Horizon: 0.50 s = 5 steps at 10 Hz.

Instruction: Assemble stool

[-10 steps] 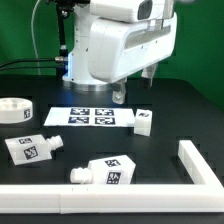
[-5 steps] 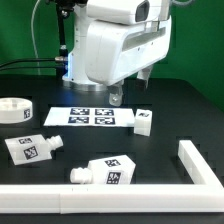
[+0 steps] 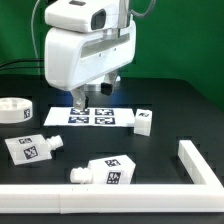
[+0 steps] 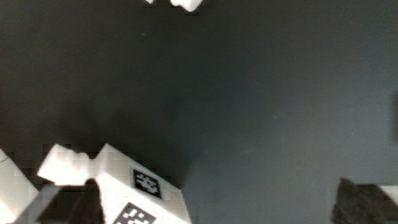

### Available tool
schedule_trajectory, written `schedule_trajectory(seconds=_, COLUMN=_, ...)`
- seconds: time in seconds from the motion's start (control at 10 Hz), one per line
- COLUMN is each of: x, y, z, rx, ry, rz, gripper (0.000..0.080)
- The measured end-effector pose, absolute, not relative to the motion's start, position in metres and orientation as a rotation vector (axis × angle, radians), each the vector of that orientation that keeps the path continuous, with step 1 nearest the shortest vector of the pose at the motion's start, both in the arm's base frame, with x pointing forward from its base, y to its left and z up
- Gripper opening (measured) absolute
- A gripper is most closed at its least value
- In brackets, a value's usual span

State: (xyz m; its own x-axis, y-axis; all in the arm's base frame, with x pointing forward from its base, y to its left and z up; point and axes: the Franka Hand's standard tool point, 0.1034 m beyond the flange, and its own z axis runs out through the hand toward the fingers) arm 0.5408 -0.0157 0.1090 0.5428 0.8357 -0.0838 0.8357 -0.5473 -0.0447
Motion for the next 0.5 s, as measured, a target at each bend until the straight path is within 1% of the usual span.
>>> schedule_trajectory(seconds=0.2, x=0.541, y=-0.016, z=0.108, rx=2.759, ry=1.495, rz=-0.151, gripper=0.0649)
schedule_trajectory(seconds=0.3, x=0.553, y=-0.008, z=0.106, rx=2.702, ry=1.586, rz=-0.136, gripper=0.0649)
schedule_trajectory(seconds=0.4, x=0.57, y=0.011, z=0.102, rx=2.615, ry=1.697, rz=-0.092, gripper=0.0649)
schedule_trajectory(seconds=0.5, x=0.573, y=0.03, z=0.098, rx=2.488, ry=1.808, rz=-0.025, gripper=0.0649)
